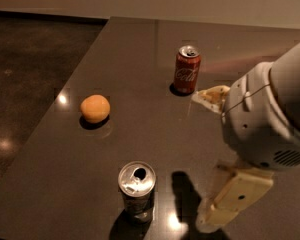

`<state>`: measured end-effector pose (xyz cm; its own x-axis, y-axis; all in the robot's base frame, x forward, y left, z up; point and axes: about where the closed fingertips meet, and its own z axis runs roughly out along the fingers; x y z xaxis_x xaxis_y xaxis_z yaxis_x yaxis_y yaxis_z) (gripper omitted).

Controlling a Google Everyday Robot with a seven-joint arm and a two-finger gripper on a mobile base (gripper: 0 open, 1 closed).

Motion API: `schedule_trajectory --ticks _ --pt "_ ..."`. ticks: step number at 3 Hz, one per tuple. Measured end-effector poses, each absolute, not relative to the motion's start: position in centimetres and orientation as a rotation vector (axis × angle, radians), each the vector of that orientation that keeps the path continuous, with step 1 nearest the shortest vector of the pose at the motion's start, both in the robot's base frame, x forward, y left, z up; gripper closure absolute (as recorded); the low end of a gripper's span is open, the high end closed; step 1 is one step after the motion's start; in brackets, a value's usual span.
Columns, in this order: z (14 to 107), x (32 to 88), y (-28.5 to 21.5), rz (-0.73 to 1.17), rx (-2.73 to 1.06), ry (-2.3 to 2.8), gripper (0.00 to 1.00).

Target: Move redbull can near coke can

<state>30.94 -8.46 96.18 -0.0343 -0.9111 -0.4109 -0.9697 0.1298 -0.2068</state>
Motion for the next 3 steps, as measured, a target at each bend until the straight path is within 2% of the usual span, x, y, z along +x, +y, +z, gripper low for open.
schedule_trajectory --ticks 3 --pt "93.5 30.5 -2.3 0.354 -1.787 1.915 0.00"
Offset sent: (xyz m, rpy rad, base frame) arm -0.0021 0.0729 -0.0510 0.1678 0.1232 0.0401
